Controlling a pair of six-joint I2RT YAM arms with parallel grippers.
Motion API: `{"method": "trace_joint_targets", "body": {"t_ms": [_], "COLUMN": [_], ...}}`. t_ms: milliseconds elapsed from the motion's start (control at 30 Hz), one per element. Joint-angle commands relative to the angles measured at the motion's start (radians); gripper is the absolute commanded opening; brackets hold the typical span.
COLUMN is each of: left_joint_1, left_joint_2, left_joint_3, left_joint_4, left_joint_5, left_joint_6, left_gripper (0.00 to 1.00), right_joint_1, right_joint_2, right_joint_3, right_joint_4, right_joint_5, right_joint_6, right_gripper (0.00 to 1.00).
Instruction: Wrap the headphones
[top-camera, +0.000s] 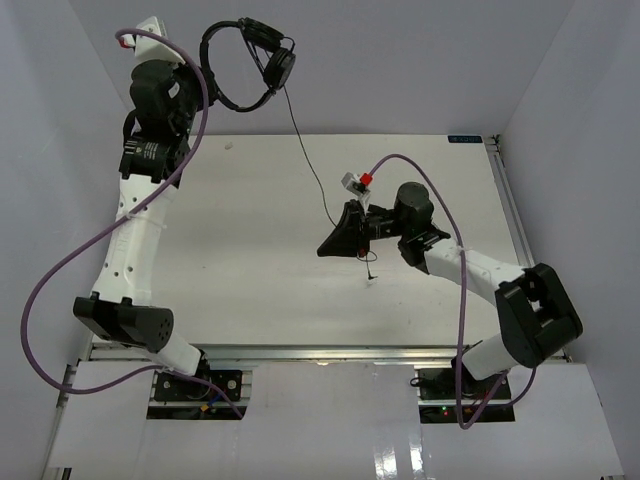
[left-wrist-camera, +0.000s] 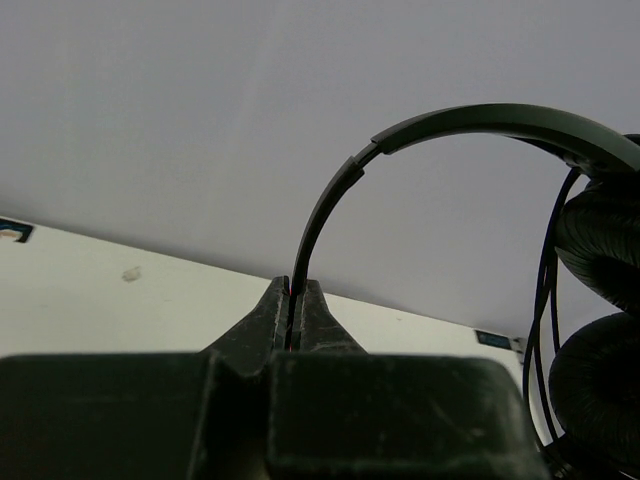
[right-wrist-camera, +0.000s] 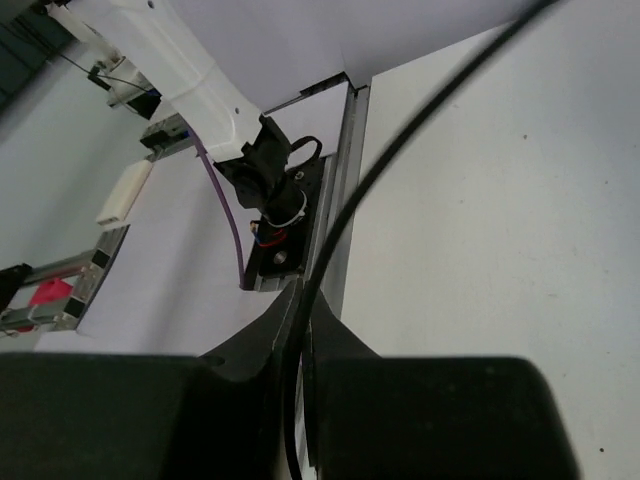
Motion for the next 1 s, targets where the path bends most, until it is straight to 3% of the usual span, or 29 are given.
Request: {"method": "trace_joint_targets", "body": {"t_ms": [0, 200, 367, 500, 733, 833, 967], "left_joint_1": [0.019, 0.027, 0.026, 0.013, -0.085, -0.131, -0.164], "left_joint_2": [0.025, 0.064, 0.141, 0.218, 0.261, 0.246, 0.187], "left_joint_3": [-0.046, -0.184, -0.204, -0.216, -0.366, -0.458, -0.607], "left_joint_4": [0.021, 0.066, 0.062, 0.027, 0.019, 0.037, 0.07], "left_joint_5": [-0.143, -0.209, -0.188, -0.163, -0.14, -0.138, -0.069], "left_joint_6": [0.089, 0.164, 0.167, 0.21, 0.33, 0.355, 0.362], "left_gripper": [0.0, 0.0, 0.0, 0.0, 0.0, 0.0, 0.0], "right_joint_1": [0.048, 0.139, 0.258, 0.371, 0.411, 0.411, 0.392], "right_joint_2": [-0.13, -0.195, -0.156, -0.116, -0.078, -0.084, -0.101], "right_joint_3": [0.108, 0.28, 0.405, 0.547, 0.742, 0.741, 0.703], "right_joint_4": [-0.681, -1.126, -1.316, -1.43, -1.428, -1.32, -1.206], "right_joint_5": [0.168, 0.431, 0.603, 0.836, 1.248, 1.415, 1.497], "right_joint_6": [-0.539, -0.856, -0.982, -1.106, -1.355, -1.459, -1.534], "right_gripper": [0.08, 0.08, 0.08, 0.08, 0.08, 0.08, 0.08]}}
